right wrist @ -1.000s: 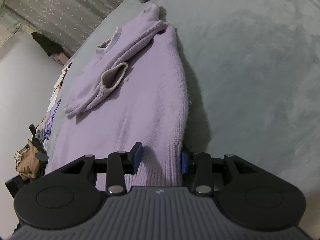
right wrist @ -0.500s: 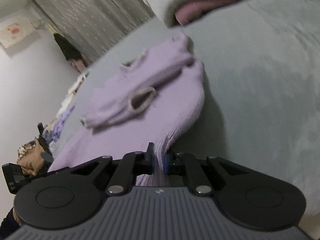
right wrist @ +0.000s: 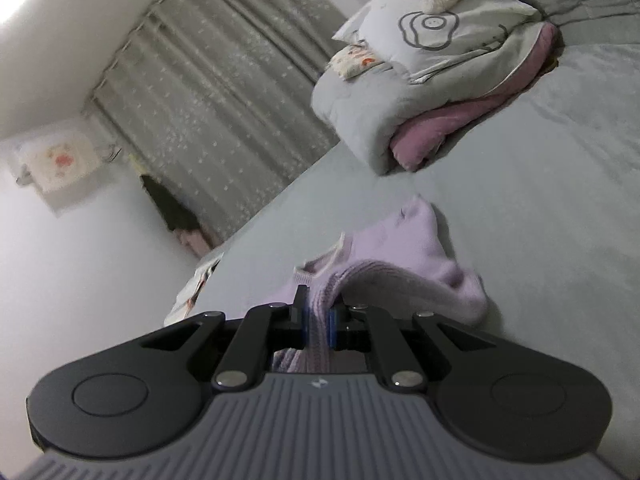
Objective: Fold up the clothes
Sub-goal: 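Open both grippers and lift them away from the folded sweater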
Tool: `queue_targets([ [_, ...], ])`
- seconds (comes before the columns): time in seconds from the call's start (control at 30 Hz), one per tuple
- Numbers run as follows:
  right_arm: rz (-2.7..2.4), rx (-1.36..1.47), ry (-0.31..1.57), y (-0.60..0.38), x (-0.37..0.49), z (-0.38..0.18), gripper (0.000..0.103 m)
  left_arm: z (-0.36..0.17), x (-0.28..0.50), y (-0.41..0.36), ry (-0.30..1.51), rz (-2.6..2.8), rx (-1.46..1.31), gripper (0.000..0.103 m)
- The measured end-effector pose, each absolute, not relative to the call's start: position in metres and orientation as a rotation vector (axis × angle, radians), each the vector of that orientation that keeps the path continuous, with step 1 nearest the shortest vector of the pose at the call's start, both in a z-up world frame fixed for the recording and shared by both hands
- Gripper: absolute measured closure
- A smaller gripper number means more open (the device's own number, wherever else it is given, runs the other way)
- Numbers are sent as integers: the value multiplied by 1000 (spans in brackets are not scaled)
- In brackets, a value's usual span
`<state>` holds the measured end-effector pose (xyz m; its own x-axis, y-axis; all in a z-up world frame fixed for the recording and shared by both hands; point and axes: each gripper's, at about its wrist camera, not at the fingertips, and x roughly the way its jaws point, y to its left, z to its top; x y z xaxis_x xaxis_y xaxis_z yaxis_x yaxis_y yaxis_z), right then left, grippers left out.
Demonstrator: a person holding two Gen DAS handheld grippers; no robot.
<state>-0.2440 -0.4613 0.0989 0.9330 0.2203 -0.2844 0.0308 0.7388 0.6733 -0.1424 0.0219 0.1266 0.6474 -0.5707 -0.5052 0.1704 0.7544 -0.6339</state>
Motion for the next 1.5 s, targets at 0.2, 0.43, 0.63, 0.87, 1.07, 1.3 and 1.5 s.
queue_targets([
  [0.2,35,695,347,-463,-152,107,93,130,-40,-4,774,-352,-558,91],
  [0.43,-42,739,393,-489,-57,77,93,97,46,-40,843,-219,-446,90],
  [0.63,-80,770,485,-506,-1,40,93,63,98,-32,920,-204,-539,85],
  [0.87,-93,823,495,-514,17,20,87,49,132,-4,955,-219,-749,78],
  [1.07,-126,870,363,-527,4,32,42,44,134,13,950,-160,-839,75],
  [1.3,-166,553,318,-518,-6,51,23,78,125,28,720,-55,-728,47],
  [1.5,-46,231,337,-500,-2,50,23,93,91,-1,547,-255,-87,45],
])
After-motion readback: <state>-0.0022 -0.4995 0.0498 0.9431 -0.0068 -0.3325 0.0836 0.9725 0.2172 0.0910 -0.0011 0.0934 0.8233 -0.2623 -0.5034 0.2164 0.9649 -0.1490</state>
